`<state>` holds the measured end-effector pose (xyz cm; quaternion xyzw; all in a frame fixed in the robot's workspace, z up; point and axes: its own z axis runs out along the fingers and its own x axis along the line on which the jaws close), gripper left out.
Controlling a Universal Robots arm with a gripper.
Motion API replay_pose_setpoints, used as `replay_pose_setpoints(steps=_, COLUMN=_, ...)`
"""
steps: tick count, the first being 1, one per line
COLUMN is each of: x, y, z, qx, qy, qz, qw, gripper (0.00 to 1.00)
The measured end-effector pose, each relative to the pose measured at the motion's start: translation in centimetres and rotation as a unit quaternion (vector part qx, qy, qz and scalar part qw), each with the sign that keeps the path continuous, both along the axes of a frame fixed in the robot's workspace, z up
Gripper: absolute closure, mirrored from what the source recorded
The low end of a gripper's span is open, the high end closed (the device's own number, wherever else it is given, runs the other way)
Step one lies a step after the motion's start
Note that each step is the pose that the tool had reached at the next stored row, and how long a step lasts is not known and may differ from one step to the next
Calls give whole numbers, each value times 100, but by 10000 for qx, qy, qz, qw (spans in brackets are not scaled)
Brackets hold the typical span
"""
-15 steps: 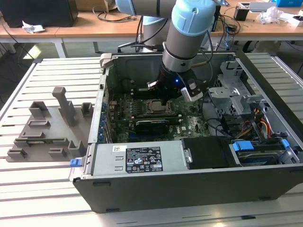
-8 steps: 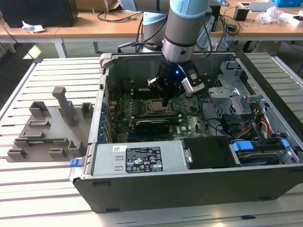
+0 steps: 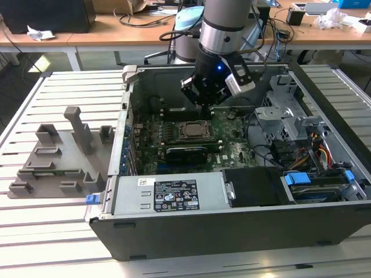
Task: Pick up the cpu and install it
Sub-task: 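Install the second cpu locking lever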
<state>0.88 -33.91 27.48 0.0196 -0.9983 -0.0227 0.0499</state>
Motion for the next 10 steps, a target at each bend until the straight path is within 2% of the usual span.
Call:
replay_pose_setpoints(steps=1, x=0, y=21, z=7, qx=-49, qy=1, qz=0, qw=10000, gripper=89)
replay_pose_setpoints(steps=3, x=0, y=117, z=10, qx=-210, qy=1, qz=0, qw=9998, gripper=89)
replay_pose_setpoints(steps=4, x=0, y=148, z=12, qx=-229, qy=1, qz=0, qw=9997, gripper=89)
replay_pose_setpoints(steps=10, x=0, y=148, z=14, qx=-225, qy=1, qz=0, qw=9997, gripper=89)
